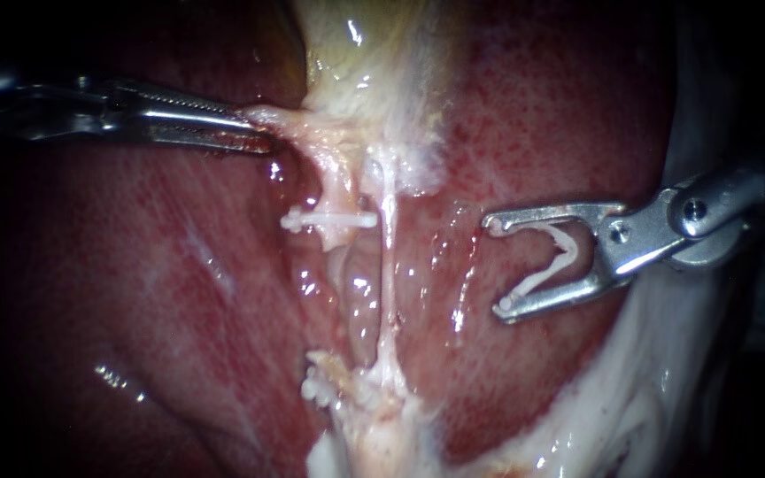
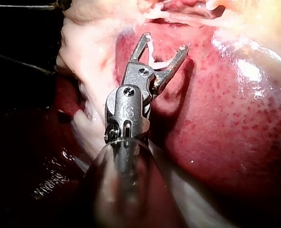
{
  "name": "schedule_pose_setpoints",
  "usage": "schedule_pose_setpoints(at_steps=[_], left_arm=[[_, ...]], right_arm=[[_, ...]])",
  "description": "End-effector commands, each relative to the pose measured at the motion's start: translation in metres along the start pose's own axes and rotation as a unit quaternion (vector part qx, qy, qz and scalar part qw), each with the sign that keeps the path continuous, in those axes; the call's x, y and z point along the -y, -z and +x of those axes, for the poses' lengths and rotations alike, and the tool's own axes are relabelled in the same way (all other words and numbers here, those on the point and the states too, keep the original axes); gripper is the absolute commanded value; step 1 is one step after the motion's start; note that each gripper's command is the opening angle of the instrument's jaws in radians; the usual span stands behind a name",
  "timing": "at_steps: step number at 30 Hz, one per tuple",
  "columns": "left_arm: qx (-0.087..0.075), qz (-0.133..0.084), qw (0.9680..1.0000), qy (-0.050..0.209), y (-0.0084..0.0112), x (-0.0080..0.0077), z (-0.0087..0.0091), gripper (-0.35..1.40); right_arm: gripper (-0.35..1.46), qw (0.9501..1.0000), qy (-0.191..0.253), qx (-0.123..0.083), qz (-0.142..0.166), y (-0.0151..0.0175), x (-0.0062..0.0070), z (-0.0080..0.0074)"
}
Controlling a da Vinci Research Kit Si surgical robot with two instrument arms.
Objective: Clipping first clip right tube
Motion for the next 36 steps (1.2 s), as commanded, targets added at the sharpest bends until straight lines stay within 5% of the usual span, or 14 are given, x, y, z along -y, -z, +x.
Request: schedule_pose_setpoints(at_steps=[1, 12, 19, 24, 36], left_arm=[[0.0, -0.001, 1.0, 0.001, 0.0004, 0.0, 0.0003, -0.35], [-0.017, 0.011, 0.9998, 0.003, 0.0077, -0.0004, 0.0045, -0.35], [-0.017, 0.013, 0.9998, 0.004, 0.0073, -0.0008, 0.0045, -0.35], [-0.017, 0.013, 0.9998, 0.004, 0.0073, -0.0009, 0.0045, -0.35], [-0.017, 0.014, 0.9997, 0.004, 0.0073, -0.0009, 0.0045, -0.35]], right_arm=[[0.5, 1.0, 0.0, 0.0, 0.001, 0.0, 0.0, 0.0], [0.5, 1.0, 0.0, 0.0, 0.001, -0.0003, 0.0001, 0.0003], [0.49, 0.9985, -0.054, -0.008, 0.001, -0.003, 0.0007, 0.0012], [0.49, 0.9889, -0.148, -0.013, 0.001, -0.0061, 0.0013, 0.0016], [0.5, 0.9754, -0.22, -0.006, -0.004, -0.0112, 0.0012, 0.0007]])
